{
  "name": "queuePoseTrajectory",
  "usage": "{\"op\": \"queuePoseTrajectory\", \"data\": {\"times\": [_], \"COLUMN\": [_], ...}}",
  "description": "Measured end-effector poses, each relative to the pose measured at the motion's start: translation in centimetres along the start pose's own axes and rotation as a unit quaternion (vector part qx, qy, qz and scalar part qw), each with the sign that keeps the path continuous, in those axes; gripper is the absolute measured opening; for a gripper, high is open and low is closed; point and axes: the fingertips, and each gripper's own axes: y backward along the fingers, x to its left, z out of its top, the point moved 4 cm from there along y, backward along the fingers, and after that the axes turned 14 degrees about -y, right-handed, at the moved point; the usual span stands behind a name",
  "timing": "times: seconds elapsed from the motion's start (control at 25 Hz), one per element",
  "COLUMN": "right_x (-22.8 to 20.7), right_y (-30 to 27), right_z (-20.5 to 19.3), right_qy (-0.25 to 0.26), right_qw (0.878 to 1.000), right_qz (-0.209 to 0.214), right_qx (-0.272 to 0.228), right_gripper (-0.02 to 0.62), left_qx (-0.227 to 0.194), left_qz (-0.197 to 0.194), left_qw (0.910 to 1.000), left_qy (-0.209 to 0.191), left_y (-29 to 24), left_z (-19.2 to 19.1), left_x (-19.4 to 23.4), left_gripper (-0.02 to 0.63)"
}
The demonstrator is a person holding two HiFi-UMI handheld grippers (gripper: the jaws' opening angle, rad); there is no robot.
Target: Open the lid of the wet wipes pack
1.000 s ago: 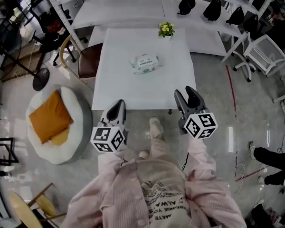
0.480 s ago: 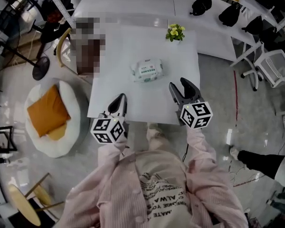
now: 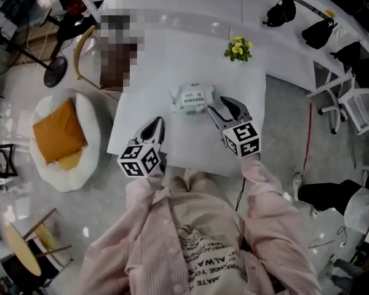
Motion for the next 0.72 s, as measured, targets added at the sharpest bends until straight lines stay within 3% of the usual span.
{"op": "queuePoseTrajectory", "data": {"times": [0.36,0.72], "right_x": [-0.5,-0.6], "right_y": [-6.4,-11.5], "right_z": [-3.0,-7.0], "right_qy": [0.096,0.227], "right_qw": [0.99,0.953], "right_qz": [0.054,0.098], "right_qx": [0.089,0.173], "right_gripper": [0.189,0.189], "left_qx": [0.029,0.069], "left_qz": [0.017,0.02], "left_qw": [0.9986,0.9943], "left_qy": [0.042,0.08], "left_y": [-4.3,-6.8], "left_z": [-2.2,-6.5], "left_x": [1.9,3.6], "left_gripper": [0.0,0.0]}}
